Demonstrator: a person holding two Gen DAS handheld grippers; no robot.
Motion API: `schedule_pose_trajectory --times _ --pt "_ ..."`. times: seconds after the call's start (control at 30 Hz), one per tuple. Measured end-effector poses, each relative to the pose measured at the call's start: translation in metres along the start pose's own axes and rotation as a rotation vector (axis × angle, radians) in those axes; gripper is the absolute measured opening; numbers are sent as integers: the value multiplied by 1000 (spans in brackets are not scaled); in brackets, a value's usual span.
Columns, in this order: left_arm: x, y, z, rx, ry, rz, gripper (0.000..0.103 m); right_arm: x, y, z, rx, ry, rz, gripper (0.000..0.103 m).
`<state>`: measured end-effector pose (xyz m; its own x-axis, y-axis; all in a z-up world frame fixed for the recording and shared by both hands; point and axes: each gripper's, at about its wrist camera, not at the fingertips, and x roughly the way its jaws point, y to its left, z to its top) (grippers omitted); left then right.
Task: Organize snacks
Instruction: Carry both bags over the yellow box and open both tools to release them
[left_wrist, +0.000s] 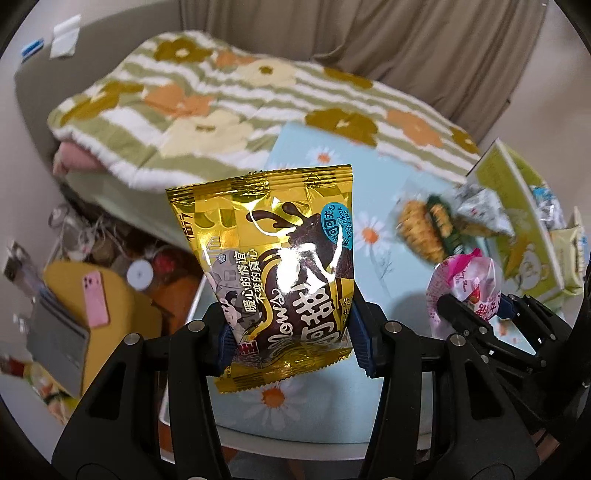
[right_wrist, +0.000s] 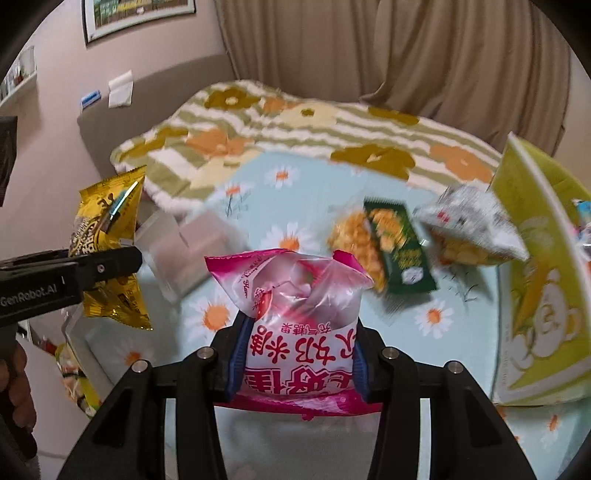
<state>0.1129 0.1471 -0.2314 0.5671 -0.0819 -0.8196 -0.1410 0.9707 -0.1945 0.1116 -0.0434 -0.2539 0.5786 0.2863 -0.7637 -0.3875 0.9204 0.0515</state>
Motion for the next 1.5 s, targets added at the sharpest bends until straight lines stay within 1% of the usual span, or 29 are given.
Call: schedule_pose_trajectory --times 0.13,0.27,0.4,0.47,0.63,0.73,0.83,0.97,1.13,1.3,1.47,1.5 --pt "-25 -8 22 52 -51 -35 47 -31 0 20 29 -61 -27 43" --pt "-45 -21 46 100 -81 -100 47 -61 -7 38 81 -109 -53 43" --pt "-56 -43 68 153 -105 -150 47 -90 -30 55 162 -159 -61 43" --pt "-62 -60 79 177 -121 -173 47 -102 -42 60 178 -177 -84 43" --pt "-71 -118 102 234 -159 -228 47 -134 -90 75 209 -223 -130 43" --pt "-69 -163 113 260 -179 -257 47 -150 -127 82 219 -245 -147 43" --pt "-60 -214 121 273 -180 -299 47 -166 -166 86 223 -258 -164 43" --pt "-37 -282 127 295 -156 -344 47 -175 -221 92 223 -250 -168 43" --pt "1 -351 130 301 -74 -365 47 -179 -282 97 225 -221 -156 43" --pt "35 -391 129 317 -6 -332 47 -170 -320 98 234 -195 -127 43" --pt "61 -410 128 351 49 -310 48 -159 -341 98 261 -170 -98 43" --pt "65 -413 127 363 58 -304 50 -156 -344 98 267 -166 -95 43"
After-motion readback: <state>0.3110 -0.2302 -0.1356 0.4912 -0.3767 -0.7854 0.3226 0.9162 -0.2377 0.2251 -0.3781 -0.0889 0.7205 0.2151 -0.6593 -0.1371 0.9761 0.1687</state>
